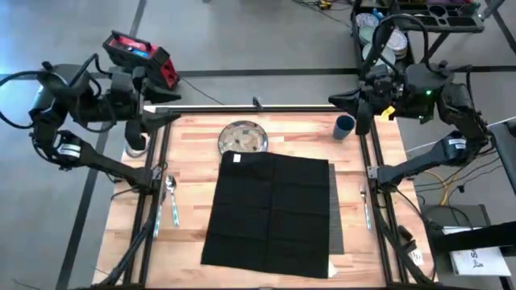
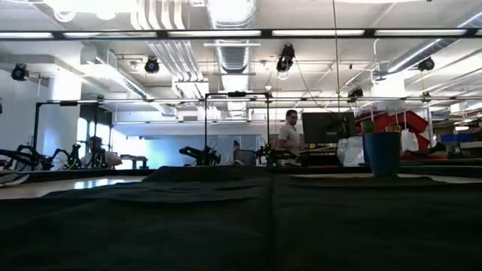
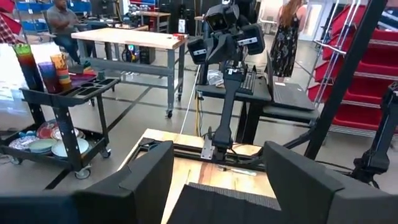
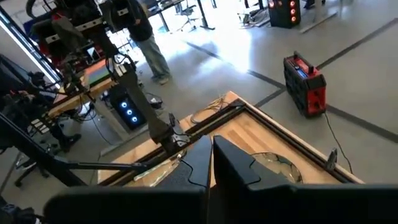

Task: Set table place
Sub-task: Fold the black napkin

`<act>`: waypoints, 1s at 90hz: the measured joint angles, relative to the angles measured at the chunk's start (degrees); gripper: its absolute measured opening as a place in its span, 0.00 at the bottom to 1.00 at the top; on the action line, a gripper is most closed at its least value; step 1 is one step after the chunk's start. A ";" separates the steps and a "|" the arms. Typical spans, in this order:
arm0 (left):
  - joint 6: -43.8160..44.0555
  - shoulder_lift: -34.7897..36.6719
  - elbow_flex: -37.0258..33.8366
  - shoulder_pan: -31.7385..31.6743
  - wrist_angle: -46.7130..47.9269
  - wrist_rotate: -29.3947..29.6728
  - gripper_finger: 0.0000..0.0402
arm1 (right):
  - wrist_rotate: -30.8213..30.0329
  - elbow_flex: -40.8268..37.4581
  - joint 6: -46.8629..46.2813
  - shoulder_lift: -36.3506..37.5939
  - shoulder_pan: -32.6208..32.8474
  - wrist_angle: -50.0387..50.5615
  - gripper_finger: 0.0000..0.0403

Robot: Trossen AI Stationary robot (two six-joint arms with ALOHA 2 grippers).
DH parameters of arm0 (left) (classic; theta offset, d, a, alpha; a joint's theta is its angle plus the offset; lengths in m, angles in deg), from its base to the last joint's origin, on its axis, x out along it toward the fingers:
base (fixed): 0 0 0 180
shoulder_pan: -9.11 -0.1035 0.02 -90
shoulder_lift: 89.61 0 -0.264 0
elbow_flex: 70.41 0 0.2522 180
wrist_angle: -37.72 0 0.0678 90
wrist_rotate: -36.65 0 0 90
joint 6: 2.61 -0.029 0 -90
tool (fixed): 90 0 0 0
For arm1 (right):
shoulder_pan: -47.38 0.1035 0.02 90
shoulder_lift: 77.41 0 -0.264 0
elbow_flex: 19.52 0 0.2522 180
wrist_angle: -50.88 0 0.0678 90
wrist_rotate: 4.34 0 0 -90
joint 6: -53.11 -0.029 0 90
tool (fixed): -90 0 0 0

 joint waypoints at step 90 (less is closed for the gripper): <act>-4.29 -11.75 0.00 -1.74 24.27 18.01 0.00 | -0.53 -0.04 -0.29 -3.71 -0.25 15.52 0.00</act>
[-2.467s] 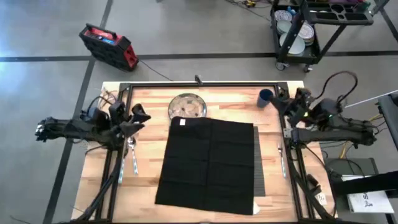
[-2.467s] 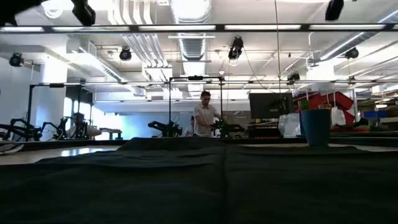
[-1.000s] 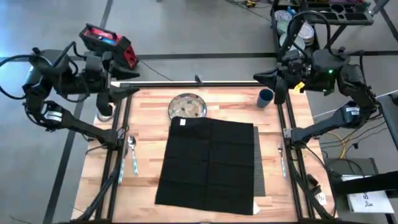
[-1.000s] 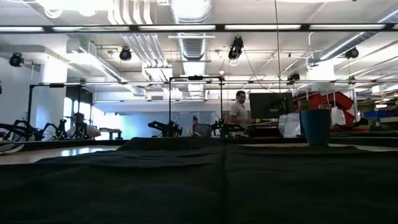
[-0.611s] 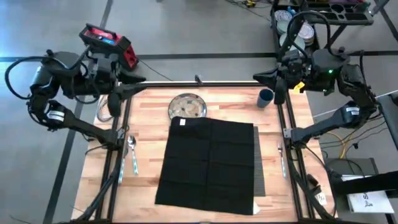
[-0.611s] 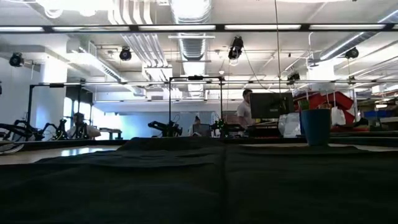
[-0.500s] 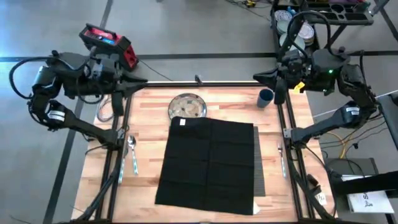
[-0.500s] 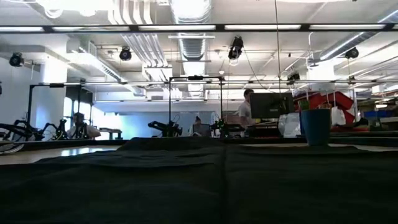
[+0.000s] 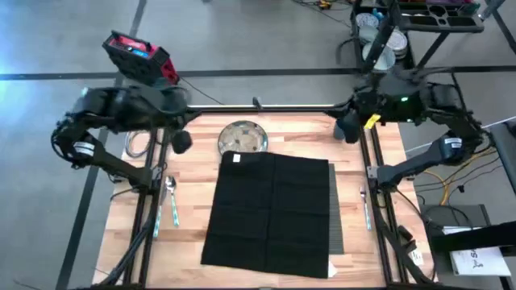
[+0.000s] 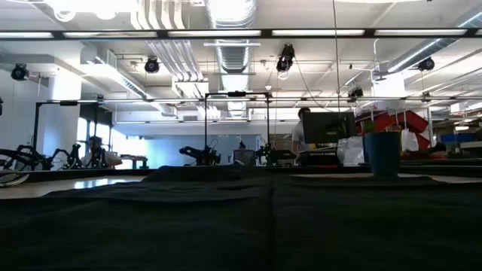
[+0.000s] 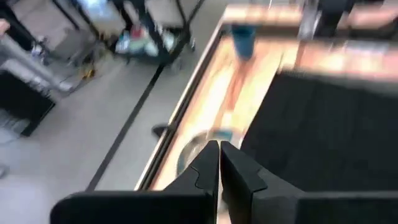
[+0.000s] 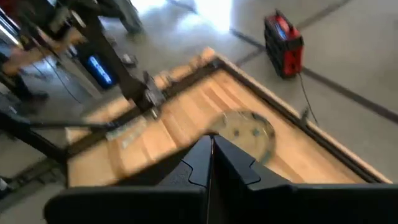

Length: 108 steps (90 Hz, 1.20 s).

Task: Set table place
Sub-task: Fold the black napkin

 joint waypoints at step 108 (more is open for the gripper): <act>3.23 2.36 -53.37 -12.43 -24.14 -15.17 0.00 | -2.53 -32.88 -3.23 -4.02 -0.52 -0.10 0.00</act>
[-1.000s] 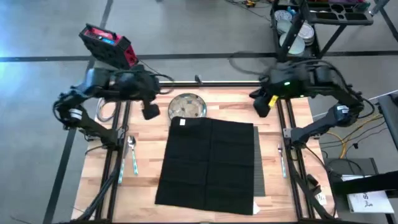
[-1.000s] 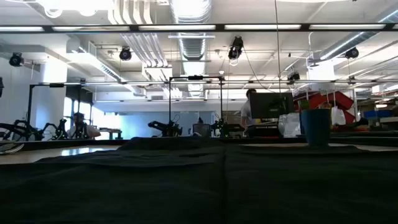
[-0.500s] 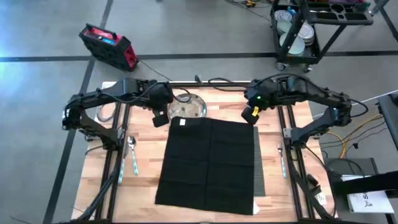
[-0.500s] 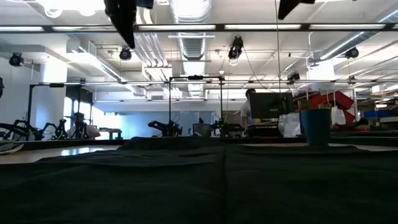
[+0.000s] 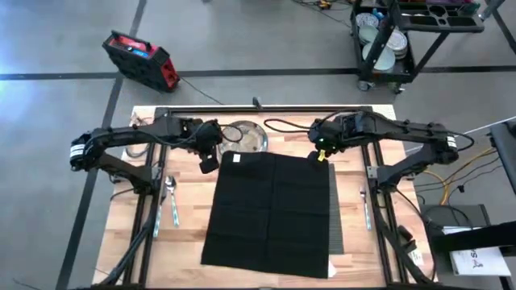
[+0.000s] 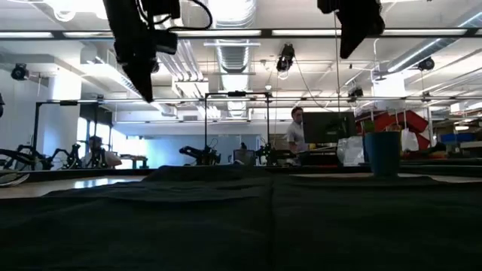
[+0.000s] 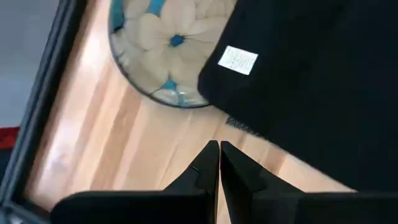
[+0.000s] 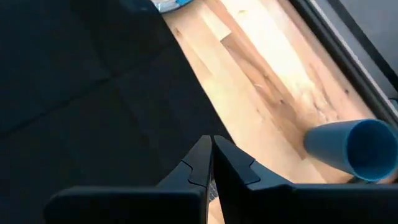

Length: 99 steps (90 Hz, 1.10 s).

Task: Set table place
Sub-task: Fold the black napkin

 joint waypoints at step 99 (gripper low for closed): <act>3.41 -12.54 -6.03 -11.04 -22.34 -19.72 0.00 | 7.36 -36.54 -11.82 12.40 -5.64 -27.35 0.00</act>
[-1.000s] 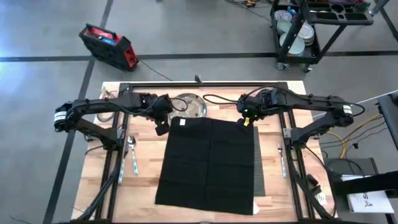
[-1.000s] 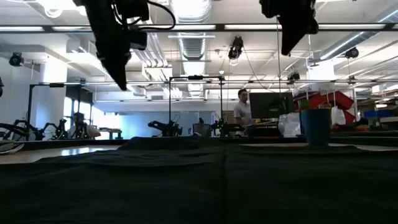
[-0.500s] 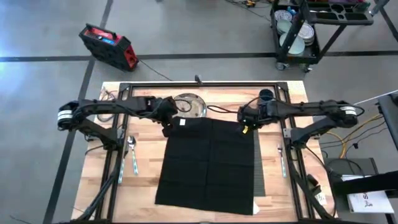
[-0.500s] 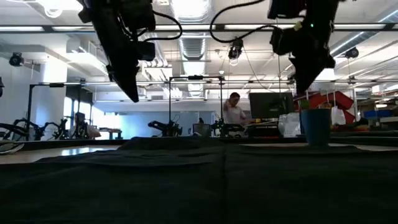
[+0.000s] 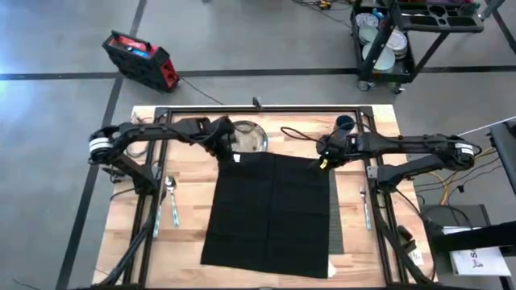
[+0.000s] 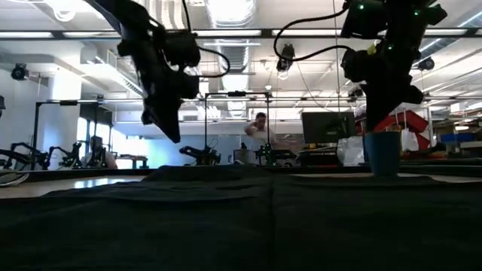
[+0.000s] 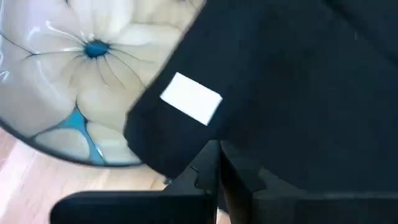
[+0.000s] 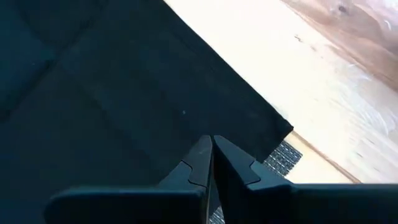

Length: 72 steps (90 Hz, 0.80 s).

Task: Set table place
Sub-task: Fold the black napkin

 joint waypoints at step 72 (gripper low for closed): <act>0.07 -6.73 -0.31 -2.75 -2.00 3.34 0.53 | -0.22 0.00 0.70 0.01 0.00 0.17 0.00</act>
